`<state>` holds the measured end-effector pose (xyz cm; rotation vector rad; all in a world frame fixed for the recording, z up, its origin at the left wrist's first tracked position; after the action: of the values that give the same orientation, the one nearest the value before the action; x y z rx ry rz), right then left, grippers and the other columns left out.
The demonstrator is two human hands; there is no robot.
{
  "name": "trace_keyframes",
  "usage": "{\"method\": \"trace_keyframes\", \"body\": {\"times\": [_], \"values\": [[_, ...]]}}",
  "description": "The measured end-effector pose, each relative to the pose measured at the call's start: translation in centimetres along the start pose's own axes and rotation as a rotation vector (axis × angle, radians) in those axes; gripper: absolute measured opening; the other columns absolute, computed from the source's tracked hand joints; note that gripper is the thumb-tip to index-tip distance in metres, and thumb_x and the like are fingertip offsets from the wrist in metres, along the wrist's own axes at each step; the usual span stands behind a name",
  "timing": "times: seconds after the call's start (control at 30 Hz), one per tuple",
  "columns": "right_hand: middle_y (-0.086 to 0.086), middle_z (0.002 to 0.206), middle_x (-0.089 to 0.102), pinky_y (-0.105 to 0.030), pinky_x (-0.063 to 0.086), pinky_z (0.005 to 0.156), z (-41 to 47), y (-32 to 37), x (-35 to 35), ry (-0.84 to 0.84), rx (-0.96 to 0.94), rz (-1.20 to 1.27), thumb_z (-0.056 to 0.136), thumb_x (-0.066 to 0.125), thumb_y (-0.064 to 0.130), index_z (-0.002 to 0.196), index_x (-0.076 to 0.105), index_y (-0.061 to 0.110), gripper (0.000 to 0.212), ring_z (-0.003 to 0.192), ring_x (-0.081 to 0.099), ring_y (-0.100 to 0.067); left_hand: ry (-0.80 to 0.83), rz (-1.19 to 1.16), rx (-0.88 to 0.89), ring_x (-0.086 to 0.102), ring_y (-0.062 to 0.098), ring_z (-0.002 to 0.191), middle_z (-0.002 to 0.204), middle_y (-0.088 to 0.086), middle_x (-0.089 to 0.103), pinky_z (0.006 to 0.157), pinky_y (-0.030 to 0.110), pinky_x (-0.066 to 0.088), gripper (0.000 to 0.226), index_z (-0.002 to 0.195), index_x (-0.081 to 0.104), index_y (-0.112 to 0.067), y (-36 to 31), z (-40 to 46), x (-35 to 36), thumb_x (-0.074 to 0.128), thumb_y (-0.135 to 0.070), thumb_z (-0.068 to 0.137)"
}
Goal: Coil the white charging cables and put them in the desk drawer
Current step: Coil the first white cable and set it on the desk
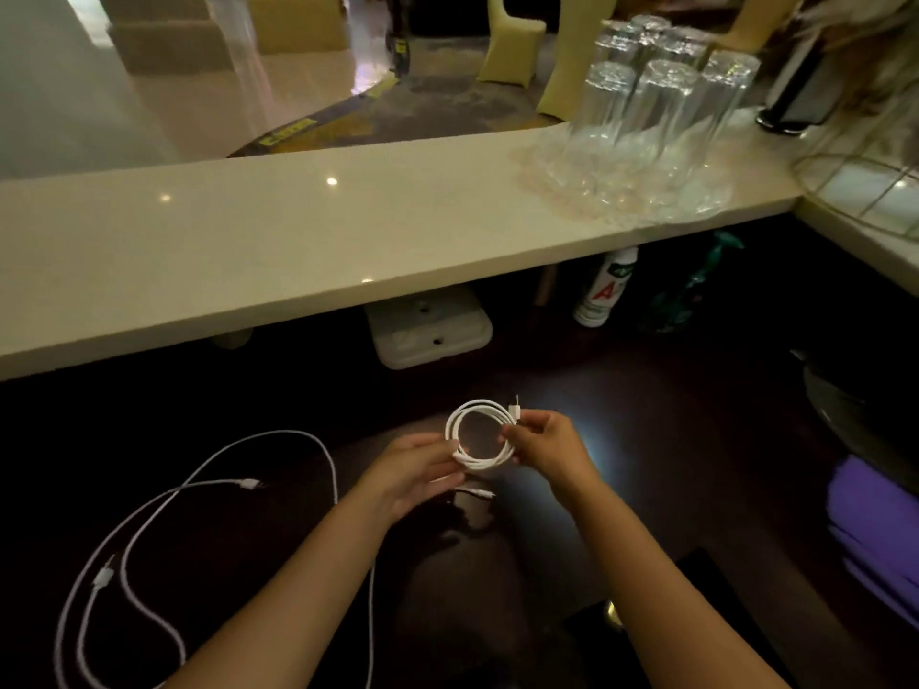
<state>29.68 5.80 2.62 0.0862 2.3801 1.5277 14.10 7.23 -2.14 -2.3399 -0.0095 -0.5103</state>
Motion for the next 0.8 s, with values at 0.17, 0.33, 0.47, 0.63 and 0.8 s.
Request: {"method": "trace_keyframes", "body": {"times": [0.17,0.33,0.47,0.63,0.8], "values": [[-0.005,0.058,0.057,-0.023,0.048,0.050,2.2,-2.6,-4.6,-0.134,0.083,-0.051,0.083,0.054,-0.001,0.067,0.062,0.015,0.024,0.043,0.053,-0.006,0.059,-0.112,0.011,0.070,0.016,0.076,0.079,0.008,0.073,0.078,0.028,0.055,0.008,0.088,0.065,-0.004,1.0,3.6,4.6,0.060,-0.003,0.083],[-0.016,0.081,0.070,-0.031,0.048,0.072,5.4,-4.0,-6.0,-0.157,0.104,-0.395,0.080,0.057,0.012,0.080,0.071,0.014,0.014,0.084,0.065,-0.030,-0.202,0.255,0.148,0.061,0.014,0.071,0.078,0.006,0.064,0.062,0.019,0.053,0.013,0.095,0.065,-0.002,1.6,7.5,4.9,0.058,0.001,0.084],[-0.019,0.101,0.070,-0.031,0.043,0.079,7.2,-5.2,-5.5,-0.142,0.074,-0.481,0.084,0.055,0.011,0.096,0.068,0.001,0.020,0.100,0.063,-0.032,-0.319,0.544,0.239,0.067,0.026,0.082,0.076,0.003,0.069,0.081,0.042,0.054,0.017,0.085,0.070,-0.010,1.0,10.4,4.1,0.060,0.001,0.079],[-0.017,0.097,0.071,-0.030,0.044,0.075,8.3,-7.2,-5.7,-0.152,0.104,-0.533,0.079,0.060,0.014,0.094,0.068,0.005,0.019,0.097,0.064,-0.031,-0.349,0.838,0.394,0.067,0.028,0.084,0.088,0.013,0.074,0.078,0.042,0.053,0.023,0.089,0.073,-0.009,0.1,11.0,5.3,0.056,-0.001,0.075],[-0.017,0.106,0.063,-0.031,0.041,0.079,8.9,-7.0,-5.6,-0.184,0.049,-0.576,0.083,0.058,0.013,0.104,0.056,0.003,0.024,0.102,0.058,-0.031,-0.412,1.011,0.516,0.063,0.028,0.083,0.085,0.014,0.071,0.076,0.037,0.050,0.023,0.090,0.072,-0.011,-1.1,10.1,6.2,0.058,-0.005,0.072]]}}
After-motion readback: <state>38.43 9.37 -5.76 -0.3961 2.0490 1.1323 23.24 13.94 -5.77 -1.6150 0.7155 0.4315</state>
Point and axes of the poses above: each hand's wrist, its own z-axis towards the middle knuckle, its own x-axis out of the palm, y = z × x, the point moved 10 cm from there along z, towards the middle knuckle
